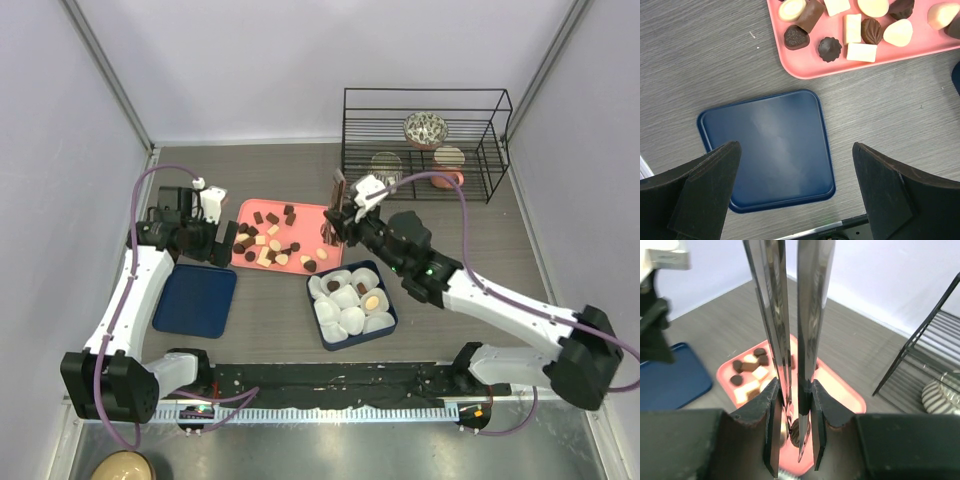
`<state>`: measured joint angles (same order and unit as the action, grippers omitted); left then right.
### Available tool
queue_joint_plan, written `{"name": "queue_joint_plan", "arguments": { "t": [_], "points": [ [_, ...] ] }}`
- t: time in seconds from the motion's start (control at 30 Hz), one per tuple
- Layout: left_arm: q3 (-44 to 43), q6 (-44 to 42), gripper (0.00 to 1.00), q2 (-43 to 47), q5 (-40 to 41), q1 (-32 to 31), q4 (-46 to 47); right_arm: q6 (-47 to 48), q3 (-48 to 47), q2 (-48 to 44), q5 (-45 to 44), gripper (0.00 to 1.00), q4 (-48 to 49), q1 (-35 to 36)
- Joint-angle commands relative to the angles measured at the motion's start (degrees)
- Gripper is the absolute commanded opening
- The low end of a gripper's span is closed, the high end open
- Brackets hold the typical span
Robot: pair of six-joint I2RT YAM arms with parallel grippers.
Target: Pack the chocolate
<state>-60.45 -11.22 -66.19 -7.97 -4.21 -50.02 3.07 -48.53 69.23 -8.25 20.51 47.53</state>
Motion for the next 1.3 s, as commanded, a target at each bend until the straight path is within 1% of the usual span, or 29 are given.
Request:
{"name": "queue_joint_plan", "arguments": {
  "t": [0.0,0.07,0.23,0.33,0.5,0.53,0.83,0.93,1.07,1.27],
  "points": [
    [0.0,-0.8,0.99,1.8,-0.3,0.2,-0.1,-2.4,3.8,-8.0,-3.6,0.15,-11.4,3.4],
    [-0.1,-0.8,0.99,1.7,-0.4,0.2,-0.2,-3.0,4.9,-11.6,-4.1,0.15,-15.6,5.1],
    [-0.3,-0.7,0.99,1.6,-0.6,0.1,-0.4,-5.6,6.1,-15.9,-4.8,0.15,-22.4,6.9],
    [-0.3,-0.5,0.99,1.6,-0.6,0.1,-0.5,-6.0,6.9,-16.6,-4.0,0.17,-23.0,7.2],
    [-0.1,-0.1,0.99,1.5,-0.6,0.1,-0.4,-6.8,8.1,-14.7,-2.4,0.18,-20.9,7.6],
    [-0.1,-0.1,0.99,1.6,-0.6,0.1,-0.4,-6.8,8.5,-14.3,-1.8,0.18,-18.7,7.7],
    [-0.1,-0.9,1.0,1.8,0.2,0.1,-0.5,-8.3,10.6,-10.4,0.0,0.25,-11.8,7.9],
    [-0.1,-0.9,1.0,1.8,0.3,0.1,-0.3,-8.5,10.7,-9.7,0.1,0.29,-10.9,7.9],
    [0.2,-0.9,1.0,1.8,0.3,0.1,-0.3,-8.6,11.0,-9.7,0.2,0.39,-9.6,8.1],
    [0.3,-1.2,1.0,2.1,0.8,0.1,-0.3,-8.3,11.1,-9.7,-0.6,0.45,-10.3,8.1]
  ]
}}
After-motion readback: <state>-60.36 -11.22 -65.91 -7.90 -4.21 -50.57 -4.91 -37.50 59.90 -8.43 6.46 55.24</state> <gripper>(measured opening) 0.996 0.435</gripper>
